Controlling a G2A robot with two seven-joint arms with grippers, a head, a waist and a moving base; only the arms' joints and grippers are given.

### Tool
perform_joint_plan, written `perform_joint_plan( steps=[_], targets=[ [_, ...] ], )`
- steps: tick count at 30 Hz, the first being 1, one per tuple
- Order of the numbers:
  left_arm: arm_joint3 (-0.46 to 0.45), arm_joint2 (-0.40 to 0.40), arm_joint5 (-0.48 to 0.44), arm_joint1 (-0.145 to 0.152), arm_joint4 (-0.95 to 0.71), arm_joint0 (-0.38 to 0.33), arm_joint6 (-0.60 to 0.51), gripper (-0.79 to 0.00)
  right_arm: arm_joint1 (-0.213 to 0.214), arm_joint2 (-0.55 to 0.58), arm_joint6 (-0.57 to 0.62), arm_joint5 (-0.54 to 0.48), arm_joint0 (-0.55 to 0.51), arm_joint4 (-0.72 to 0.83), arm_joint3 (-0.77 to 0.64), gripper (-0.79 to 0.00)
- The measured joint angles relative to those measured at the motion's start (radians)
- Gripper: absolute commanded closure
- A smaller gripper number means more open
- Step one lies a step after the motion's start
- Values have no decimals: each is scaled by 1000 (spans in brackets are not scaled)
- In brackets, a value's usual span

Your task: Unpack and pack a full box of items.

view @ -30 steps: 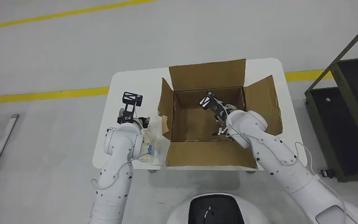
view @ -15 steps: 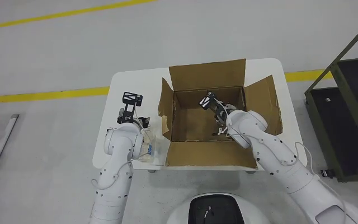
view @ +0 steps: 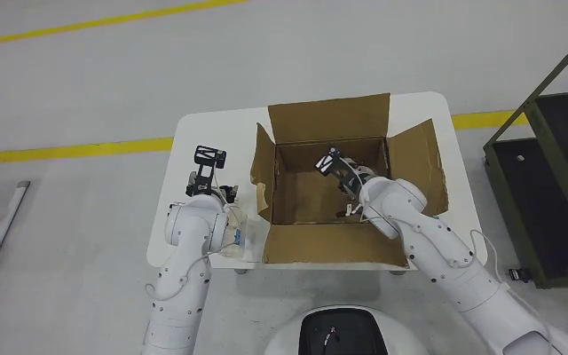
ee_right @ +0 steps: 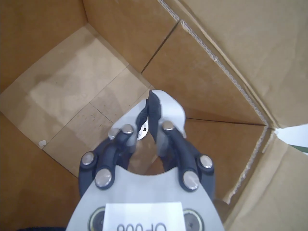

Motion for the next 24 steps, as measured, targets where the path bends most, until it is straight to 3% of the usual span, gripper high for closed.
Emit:
perform_joint_plan(
  steps=[6,18,20,24],
  targets=[
    [0,0,0,0,0,0,0,-785,-5,-20,56,-24,-1,-35,-26,-785],
    [0,0,0,0,0,0,0,-785,-58,-124,218,-34,124,-6,161,-754],
    [0,0,0,0,0,0,0,-785,-65,-127,236,-34,140,11,188,-665],
    [0,0,0,0,0,0,0,-785,-76,-130,259,-36,163,32,232,-560]
  ],
)
